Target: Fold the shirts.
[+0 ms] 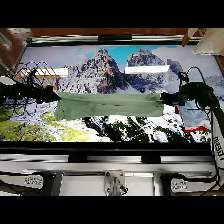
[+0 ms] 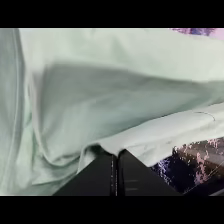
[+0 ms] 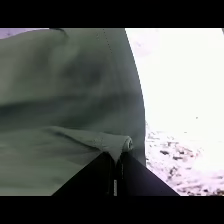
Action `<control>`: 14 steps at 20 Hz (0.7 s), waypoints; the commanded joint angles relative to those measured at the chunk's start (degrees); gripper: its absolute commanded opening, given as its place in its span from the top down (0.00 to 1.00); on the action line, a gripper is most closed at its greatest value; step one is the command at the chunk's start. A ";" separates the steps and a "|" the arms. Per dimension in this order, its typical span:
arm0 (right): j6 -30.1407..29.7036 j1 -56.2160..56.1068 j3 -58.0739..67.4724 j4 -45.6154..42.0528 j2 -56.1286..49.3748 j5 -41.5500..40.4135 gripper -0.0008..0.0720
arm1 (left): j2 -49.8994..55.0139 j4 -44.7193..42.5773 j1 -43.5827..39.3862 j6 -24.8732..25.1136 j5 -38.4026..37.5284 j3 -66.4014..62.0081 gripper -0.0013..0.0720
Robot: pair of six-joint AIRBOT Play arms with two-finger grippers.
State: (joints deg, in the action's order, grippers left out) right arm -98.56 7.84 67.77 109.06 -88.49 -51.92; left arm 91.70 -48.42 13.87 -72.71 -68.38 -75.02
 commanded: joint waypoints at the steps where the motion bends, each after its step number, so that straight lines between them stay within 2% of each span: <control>1: 0.61 -1.16 0.68 0.13 -3.02 3.98 0.89 | 4.48 0.52 0.02 -1.81 1.77 -1.14 0.91; 2: 0.59 -1.16 0.68 0.02 -3.08 4.35 0.85 | 4.74 0.52 0.02 -1.99 2.47 -1.14 0.76; 3: 0.57 -1.07 0.72 -0.02 -3.06 4.33 0.65 | 4.72 0.55 0.02 -1.99 3.19 -1.16 0.38; 4: 0.22 -0.74 0.85 -0.09 -2.97 3.67 0.36 | 4.63 0.52 0.02 -1.97 3.26 -1.33 0.03; 6: -0.72 0.13 1.55 -0.17 -2.73 0.81 0.34 | 4.42 0.52 0.04 -1.95 2.21 -2.54 0.00; 8: -0.74 1.84 1.55 1.09 -2.40 -1.60 0.05 | 4.37 0.50 0.02 -1.95 -1.36 -4.48 0.00; 11: -0.94 4.85 1.55 4.04 -2.99 -4.04 0.05 | 3.98 0.55 -0.13 -1.92 -6.40 -6.36 0.00; 14: -1.95 6.10 1.55 13.51 -6.01 -4.59 0.05 | 2.43 0.52 -0.90 -1.88 -7.17 -6.40 0.00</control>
State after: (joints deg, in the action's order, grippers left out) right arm -99.57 12.62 69.28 114.91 -92.62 -54.89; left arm 95.11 -47.90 13.50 -74.61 -73.17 -80.75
